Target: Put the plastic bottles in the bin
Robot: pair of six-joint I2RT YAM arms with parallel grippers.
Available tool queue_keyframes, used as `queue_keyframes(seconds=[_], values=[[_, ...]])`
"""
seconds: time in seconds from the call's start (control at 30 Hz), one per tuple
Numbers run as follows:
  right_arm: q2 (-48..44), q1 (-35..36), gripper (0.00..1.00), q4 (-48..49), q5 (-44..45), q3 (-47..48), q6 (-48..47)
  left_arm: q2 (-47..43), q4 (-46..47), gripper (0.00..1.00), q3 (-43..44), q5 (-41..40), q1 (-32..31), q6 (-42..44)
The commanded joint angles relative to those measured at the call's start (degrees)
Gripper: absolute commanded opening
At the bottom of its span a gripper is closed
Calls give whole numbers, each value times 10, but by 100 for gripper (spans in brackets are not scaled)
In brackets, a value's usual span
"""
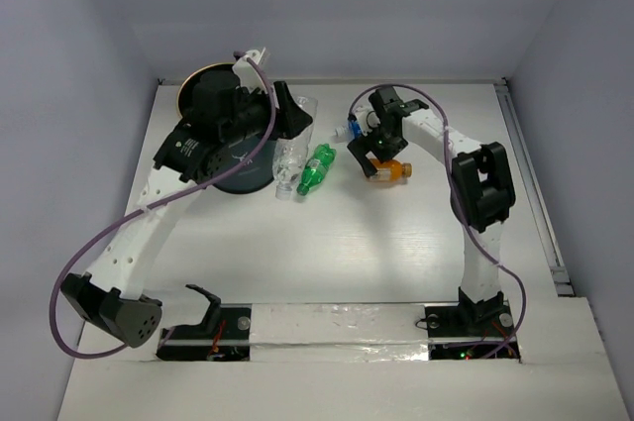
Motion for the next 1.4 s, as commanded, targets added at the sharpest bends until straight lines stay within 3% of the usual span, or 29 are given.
queue_keyframes(seconds=[0.0,0.3,0.47,0.8,1.17,1.37], values=[[-5,14,99,0,-19,-17,40,-7,40,32,22,25,18,-16],[-75,26,92,67,-61,-120,150,2,66,31,39,37,68,-24],[-152,26,99,134,-83,-206,226,26,92,30,80,35,116,-36],[-268,26,100,161,-94,-322,241,59,110,30,134,61,216,-57],[-260,50,100,130,-102,-325,244,85,150,31,123,38,307,-68],[-231,56,100,124,-93,-317,251,114,185,31,152,28,324,-85]])
